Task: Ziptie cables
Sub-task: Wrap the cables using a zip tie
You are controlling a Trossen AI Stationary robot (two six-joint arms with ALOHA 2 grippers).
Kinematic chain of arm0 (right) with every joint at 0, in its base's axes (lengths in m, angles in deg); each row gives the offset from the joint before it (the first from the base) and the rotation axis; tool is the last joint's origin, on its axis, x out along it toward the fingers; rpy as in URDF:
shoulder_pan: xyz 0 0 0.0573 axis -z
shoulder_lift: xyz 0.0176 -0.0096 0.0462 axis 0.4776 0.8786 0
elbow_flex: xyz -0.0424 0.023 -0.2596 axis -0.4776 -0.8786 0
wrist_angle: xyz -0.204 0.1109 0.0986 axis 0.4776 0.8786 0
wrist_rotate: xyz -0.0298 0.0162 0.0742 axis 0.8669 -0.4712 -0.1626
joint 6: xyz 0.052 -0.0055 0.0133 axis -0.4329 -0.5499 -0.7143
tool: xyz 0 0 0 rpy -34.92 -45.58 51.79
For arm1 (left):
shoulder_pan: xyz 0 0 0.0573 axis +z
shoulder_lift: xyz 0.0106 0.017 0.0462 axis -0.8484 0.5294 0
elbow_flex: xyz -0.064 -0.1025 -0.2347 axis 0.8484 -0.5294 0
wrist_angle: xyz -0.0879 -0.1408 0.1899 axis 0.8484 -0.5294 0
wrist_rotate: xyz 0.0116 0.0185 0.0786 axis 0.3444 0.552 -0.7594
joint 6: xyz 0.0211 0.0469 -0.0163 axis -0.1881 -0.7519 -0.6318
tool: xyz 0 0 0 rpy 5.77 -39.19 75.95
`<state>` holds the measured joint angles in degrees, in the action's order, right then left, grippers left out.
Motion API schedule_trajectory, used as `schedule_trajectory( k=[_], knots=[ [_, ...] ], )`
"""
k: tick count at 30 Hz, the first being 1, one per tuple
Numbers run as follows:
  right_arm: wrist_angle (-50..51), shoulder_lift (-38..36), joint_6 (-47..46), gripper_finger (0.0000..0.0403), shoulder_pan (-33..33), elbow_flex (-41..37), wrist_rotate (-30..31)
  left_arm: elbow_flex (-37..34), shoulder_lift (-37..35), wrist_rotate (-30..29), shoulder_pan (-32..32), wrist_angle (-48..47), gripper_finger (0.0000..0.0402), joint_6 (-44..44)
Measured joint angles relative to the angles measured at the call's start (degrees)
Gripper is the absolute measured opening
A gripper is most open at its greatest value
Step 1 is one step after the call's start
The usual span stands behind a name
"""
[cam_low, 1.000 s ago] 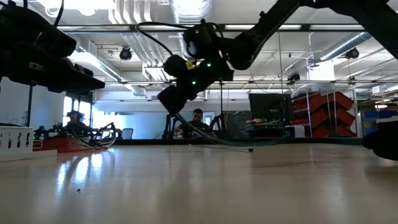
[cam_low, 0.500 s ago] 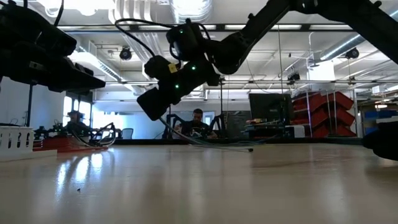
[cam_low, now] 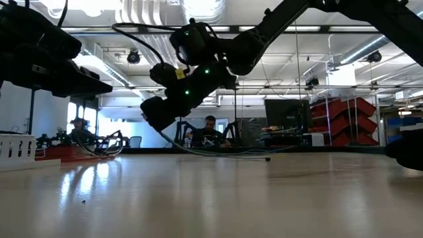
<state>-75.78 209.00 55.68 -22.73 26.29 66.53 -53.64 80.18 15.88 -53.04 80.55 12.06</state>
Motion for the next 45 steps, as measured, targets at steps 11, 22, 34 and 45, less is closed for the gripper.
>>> schedule_trajectory(
  k=[11, 22, 34, 45],
  knots=[
    [18.8, -18.9, 3.1, 0.0207, -3.7, -10.0, -4.9, 0.0, 0.2, 0.0, 0.0, 0.2, 0.0004, 0.0],
    [15.1, -41.0, -9.0, 0.0182, -8.8, -39.7, -2.3, 0.0, 0.6, 0.0, 0.0, 0.3, 0.0004, 0.0],
    [-17.9, -42.8, -1.6, 0.0146, -10.9, -65.8, -0.2, 0.0, 0.6, 0.0, 0.0, 0.4, 0.0004, 0.0],
    [-22.1, -42.8, 4.3, 0.012, -8.8, -67.3, -0.9, 0.0, 0.7, 0.0, 0.0, 0.6, 0.0004, 0.0]
  ],
)
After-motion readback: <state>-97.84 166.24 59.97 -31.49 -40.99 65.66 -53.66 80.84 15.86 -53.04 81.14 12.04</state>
